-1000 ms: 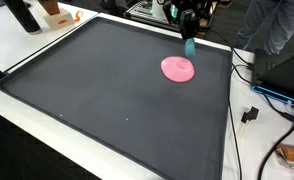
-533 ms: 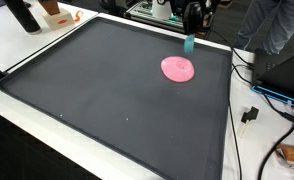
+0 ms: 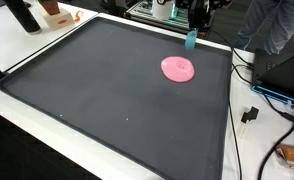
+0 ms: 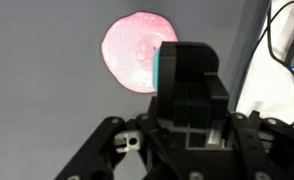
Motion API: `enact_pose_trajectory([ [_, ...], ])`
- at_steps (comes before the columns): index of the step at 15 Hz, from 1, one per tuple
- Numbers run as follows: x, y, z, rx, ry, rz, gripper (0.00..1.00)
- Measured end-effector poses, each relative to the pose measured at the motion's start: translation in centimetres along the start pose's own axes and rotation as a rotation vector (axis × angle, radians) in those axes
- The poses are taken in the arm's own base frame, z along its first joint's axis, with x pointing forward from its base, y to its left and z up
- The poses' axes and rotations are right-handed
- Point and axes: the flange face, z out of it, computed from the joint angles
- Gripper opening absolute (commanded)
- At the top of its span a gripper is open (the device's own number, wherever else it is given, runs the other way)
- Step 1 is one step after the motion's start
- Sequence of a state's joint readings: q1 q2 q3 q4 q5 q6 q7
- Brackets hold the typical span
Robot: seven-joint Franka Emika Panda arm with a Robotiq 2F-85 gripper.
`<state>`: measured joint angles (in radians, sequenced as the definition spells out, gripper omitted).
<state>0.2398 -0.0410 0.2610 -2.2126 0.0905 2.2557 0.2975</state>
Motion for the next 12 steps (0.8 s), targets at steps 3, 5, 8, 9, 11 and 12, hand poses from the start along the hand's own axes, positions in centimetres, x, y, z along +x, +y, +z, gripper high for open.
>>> enact_pose_trajectory([
  [3, -0.4, -1.2, -0.5, -0.052, 0.003, 0.0, 0.26],
  [5, -0.7, -2.0, -0.7, -0.077, 0.003, -0.004, 0.26],
  [8, -1.0, -3.0, -1.0, -0.104, 0.006, -0.009, 0.26],
  [9, -1.1, -3.3, -1.1, -0.114, 0.005, -0.01, 0.26],
  [11, -1.4, -3.8, -1.2, -0.131, 0.007, -0.009, 0.26],
  [12, -1.4, -4.0, -1.2, -0.14, 0.013, -0.009, 0.26],
])
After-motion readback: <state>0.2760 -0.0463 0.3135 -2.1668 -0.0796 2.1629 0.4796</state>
